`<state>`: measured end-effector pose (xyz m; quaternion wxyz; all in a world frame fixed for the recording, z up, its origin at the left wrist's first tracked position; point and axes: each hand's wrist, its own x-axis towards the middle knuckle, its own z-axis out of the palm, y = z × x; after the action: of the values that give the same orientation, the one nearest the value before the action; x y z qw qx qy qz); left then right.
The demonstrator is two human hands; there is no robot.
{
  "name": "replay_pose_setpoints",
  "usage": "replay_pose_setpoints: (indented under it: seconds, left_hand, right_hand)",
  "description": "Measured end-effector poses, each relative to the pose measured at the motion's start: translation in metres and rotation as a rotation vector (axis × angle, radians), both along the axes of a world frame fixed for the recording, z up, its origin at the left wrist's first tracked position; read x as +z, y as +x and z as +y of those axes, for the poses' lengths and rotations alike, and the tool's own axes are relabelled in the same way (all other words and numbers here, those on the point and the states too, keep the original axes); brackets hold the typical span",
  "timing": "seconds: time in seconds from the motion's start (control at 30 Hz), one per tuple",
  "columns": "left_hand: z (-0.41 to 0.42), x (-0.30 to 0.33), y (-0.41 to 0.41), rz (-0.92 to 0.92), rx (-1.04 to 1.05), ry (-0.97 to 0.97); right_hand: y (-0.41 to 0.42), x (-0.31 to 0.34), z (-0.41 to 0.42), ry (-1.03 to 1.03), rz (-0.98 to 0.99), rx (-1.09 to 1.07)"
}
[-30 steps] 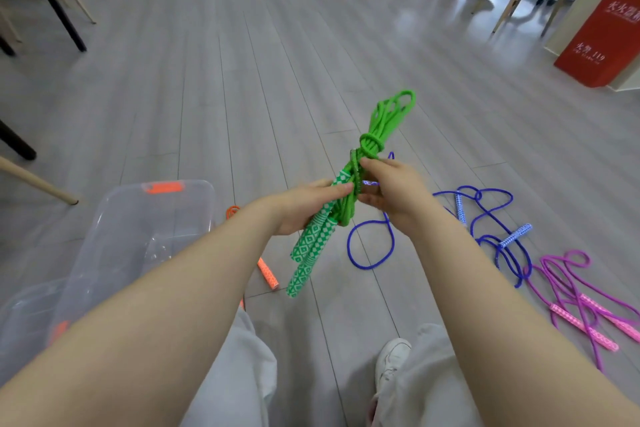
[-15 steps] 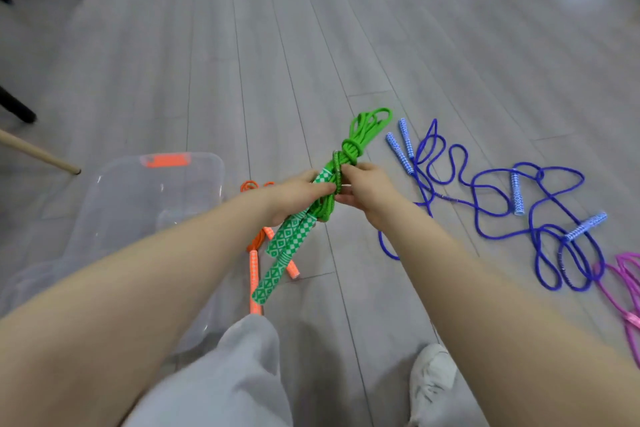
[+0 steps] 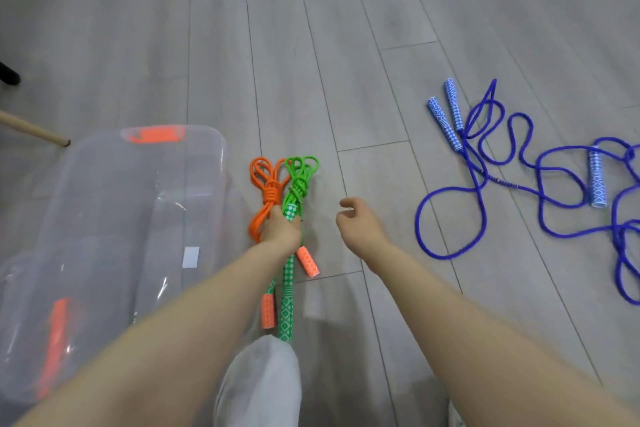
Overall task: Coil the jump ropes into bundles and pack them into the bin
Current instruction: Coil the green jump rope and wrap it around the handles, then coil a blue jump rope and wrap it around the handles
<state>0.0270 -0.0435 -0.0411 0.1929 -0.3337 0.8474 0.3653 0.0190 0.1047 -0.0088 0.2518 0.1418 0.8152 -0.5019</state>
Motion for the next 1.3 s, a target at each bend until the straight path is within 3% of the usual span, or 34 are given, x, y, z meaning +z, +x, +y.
replay_pose_setpoints:
  seconds: [0.3,0.47,0.7,0.87,1.03,1.3]
  left_hand:
    - [-0.012,-0.025,0.013,0.026,-0.008,-0.138]
    - [-0.016,-0.025,0.017,-0.114,-0.249,-0.320]
    - [-0.020,-0.029,0.023,0.122,-0.551,-0.568]
    - [0.000,-0.040,0.020,0.292,-0.772,-0.503]
    - [0.021,-0.051,0.021,0.201,-0.993,-0.402]
    - [0.031,-0.056,0.018,0.200,-0.996,-0.306]
  right_hand:
    - [0.012,-0.032,0.039,0.051,-0.113,0.004]
    - [0.020,-0.047,0.054,0.131,-0.137,0.056]
    - [0.040,-0.071,0.100,0.482,-0.208,0.391]
    - [0.013,-0.075,0.145,0.665,-0.134,0.292]
    - [-0.017,-0.078,0.179,0.716,-0.113,0.281]
    - [0.012,-0.109,0.168,0.826,-0.184,0.516]
